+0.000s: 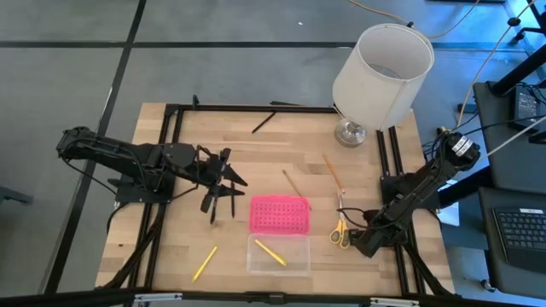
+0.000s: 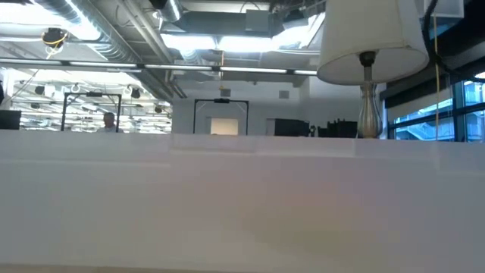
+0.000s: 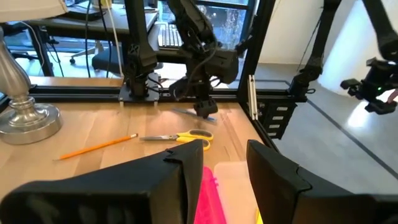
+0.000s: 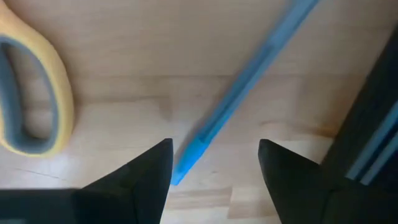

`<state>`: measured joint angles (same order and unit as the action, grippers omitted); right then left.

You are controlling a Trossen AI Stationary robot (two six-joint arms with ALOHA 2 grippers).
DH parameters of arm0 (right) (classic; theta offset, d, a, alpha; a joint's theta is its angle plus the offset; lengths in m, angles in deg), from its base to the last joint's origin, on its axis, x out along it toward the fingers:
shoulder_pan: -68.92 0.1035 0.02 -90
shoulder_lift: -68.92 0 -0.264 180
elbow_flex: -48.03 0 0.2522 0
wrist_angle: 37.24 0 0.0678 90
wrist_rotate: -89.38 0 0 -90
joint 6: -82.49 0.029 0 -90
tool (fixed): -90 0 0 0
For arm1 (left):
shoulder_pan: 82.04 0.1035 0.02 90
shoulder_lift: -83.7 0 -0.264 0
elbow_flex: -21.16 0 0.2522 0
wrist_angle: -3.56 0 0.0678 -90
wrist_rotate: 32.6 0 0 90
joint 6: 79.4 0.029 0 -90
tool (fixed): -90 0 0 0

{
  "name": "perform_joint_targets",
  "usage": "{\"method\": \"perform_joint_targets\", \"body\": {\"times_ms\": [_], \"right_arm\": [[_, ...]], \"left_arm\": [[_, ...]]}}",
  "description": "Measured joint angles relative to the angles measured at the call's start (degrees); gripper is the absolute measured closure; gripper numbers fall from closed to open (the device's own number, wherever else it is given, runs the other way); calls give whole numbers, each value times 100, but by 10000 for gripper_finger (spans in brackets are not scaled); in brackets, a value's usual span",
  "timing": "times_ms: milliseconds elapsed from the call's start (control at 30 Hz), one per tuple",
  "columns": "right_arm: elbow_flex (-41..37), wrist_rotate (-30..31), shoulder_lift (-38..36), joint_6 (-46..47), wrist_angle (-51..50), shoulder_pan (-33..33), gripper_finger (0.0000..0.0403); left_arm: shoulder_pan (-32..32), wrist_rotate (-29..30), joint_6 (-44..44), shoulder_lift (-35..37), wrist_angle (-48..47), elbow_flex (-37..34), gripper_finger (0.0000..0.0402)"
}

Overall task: Pick & place school supplies into a supply box
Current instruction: Put the blue pen into the pink supply box

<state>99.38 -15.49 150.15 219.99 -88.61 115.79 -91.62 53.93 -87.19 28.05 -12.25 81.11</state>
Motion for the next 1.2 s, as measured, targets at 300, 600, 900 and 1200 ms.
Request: {"method": "perform_joint_targets", "body": {"times_ms": [300,600,900,1200], "right_arm": [[-266,24,0,6,439,27,162],[-630,23,-24,19,1175,20,188],[-678,26,-17,-15,1068,22,261],[-682,35,-13,-113,1024,24,303]], "left_arm": [[0,254,0,0,119,0,282],[0,262,-62,0,121,0,281],[0,317,-50,0,191,0,285],[0,702,-42,0,189,0,283]]}}
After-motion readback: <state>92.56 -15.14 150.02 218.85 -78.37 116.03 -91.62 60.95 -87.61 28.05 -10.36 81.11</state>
